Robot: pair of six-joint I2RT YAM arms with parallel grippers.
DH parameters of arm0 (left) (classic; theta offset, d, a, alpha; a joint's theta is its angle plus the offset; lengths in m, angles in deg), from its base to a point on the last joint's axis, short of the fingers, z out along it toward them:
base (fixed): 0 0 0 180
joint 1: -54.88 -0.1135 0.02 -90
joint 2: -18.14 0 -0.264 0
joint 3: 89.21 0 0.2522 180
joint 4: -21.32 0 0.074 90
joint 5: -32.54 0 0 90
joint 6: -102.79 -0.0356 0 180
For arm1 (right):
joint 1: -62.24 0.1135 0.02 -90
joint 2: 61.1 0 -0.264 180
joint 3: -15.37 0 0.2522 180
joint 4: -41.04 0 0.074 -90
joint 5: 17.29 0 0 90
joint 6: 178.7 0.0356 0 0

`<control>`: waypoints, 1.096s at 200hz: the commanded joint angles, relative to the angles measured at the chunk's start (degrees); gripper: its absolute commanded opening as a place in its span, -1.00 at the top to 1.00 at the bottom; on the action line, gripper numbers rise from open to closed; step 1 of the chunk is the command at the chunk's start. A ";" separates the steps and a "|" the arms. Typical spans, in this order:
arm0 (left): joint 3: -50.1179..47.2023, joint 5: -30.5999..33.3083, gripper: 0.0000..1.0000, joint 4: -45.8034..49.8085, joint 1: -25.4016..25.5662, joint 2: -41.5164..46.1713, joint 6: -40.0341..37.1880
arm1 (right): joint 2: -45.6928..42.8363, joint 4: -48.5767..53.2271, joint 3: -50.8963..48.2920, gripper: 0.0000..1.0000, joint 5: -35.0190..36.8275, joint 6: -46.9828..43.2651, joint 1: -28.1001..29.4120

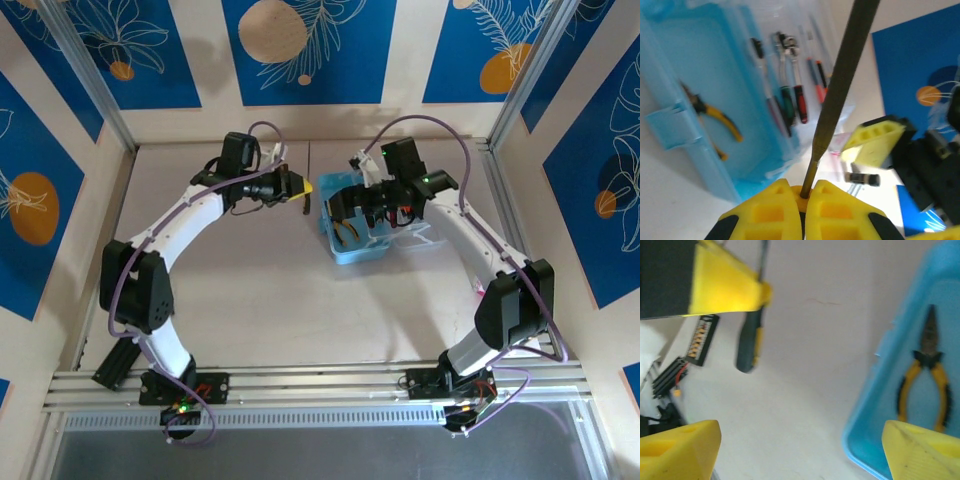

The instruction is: Pack the tool kit

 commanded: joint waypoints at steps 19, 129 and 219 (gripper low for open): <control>-1.38 -5.12 1.00 -10.49 1.15 0.85 7.68 | 5.21 -3.67 4.13 -0.55 -3.84 2.26 3.57; -5.65 -4.73 1.00 -12.87 1.87 3.93 9.02 | 8.56 -5.11 8.69 0.57 -1.84 4.92 4.17; -4.66 -3.69 0.87 -11.97 1.60 3.98 8.45 | 6.48 -1.92 8.52 1.00 -2.92 2.87 1.62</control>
